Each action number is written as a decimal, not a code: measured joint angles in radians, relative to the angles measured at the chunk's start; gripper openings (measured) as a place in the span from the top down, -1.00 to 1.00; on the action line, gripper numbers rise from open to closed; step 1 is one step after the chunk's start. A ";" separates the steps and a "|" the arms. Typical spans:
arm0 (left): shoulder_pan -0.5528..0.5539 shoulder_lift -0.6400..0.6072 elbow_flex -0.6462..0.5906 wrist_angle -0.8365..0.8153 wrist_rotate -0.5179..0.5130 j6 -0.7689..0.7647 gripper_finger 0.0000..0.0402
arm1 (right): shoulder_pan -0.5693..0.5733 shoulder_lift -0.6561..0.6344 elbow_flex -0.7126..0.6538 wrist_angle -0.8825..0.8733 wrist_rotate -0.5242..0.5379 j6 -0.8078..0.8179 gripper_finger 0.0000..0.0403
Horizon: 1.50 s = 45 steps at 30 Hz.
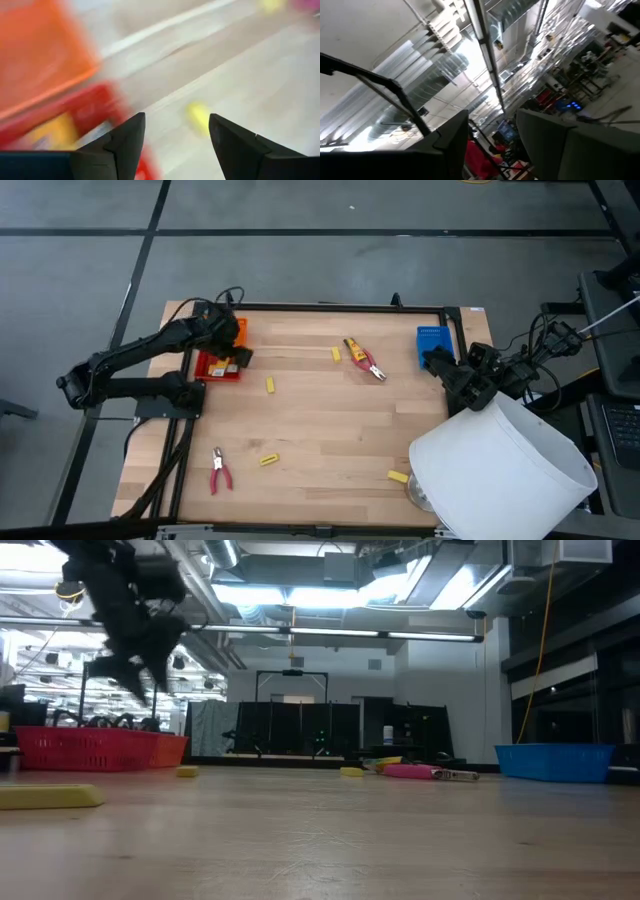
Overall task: Pick & Place School Supplies
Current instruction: Put the yellow crayon box into the red bin
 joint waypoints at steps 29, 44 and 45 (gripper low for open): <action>-0.400 0.503 0.335 0.244 -0.383 0.561 -0.07 | -0.022 0.023 0.000 -0.191 0.124 0.117 0.14; -0.344 0.319 0.335 0.225 -0.332 0.477 -0.07 | -0.321 0.145 0.227 -0.671 -0.144 0.301 0.14; -0.346 0.314 0.335 0.225 -0.332 0.477 -0.07 | -0.343 0.146 0.236 -0.703 -0.154 0.300 0.14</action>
